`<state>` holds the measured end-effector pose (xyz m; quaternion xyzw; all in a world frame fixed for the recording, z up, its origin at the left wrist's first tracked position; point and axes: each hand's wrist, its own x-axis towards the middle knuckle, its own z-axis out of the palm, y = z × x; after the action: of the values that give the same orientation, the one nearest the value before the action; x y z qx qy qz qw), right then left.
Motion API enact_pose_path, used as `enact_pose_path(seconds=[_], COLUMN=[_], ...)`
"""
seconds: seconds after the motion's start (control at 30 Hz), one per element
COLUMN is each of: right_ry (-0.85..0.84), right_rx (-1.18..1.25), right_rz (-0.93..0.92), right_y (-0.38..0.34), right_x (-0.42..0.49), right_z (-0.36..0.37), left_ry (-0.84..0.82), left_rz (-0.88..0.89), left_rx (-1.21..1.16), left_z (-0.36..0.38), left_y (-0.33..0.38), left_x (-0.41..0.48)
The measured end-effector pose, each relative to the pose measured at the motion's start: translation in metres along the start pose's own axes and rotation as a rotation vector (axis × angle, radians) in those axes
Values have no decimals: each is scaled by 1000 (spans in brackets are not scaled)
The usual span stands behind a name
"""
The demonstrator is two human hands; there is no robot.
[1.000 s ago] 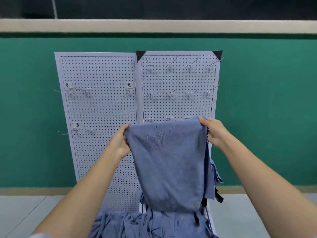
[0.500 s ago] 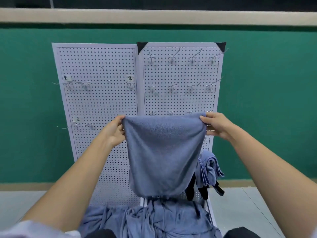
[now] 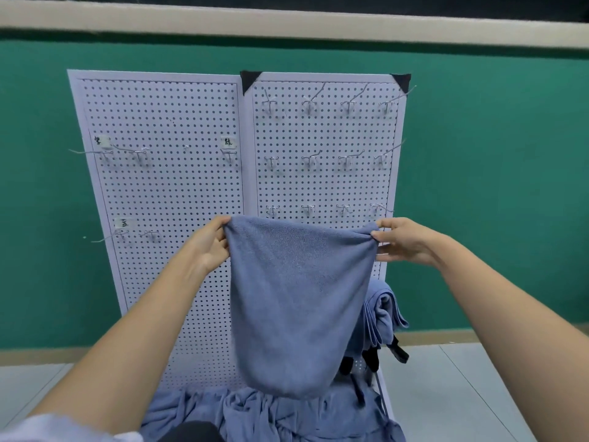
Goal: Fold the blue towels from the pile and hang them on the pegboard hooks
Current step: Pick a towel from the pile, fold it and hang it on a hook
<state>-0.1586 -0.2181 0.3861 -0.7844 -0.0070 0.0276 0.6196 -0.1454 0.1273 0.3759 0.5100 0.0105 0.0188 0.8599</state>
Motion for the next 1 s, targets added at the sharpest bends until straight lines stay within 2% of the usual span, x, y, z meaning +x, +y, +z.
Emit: enact_pose_path(seconds=[0.13,0.23,0.33,0.53,0.7,0.87,1.0], right_ry=[99,230,283,300,217,171,300], right_rx=[-77,-28,40,126,107,-27,-416], right_rz=[-13,-56,-80,-114,-116,-148,-255], right_y=[2,-1,-2,3,8,22,36], right_x=[3,5,4,1,-6,-9,-4], right_z=[3,8,6,1,-3,-3,-2], left_ry=[-17,-23,10,20,-14,14,34], left_rz=[6,-12,-13,41,75,121,240], left_rx=[56,69,93,129,259,533,844], left_z=[-4,-8,-10,-14,-10,-11,-23], left_y=[0,-2,-3,-1,-3,-10,-19], left_x=[1,0,-2,-6,-18,-22,-15])
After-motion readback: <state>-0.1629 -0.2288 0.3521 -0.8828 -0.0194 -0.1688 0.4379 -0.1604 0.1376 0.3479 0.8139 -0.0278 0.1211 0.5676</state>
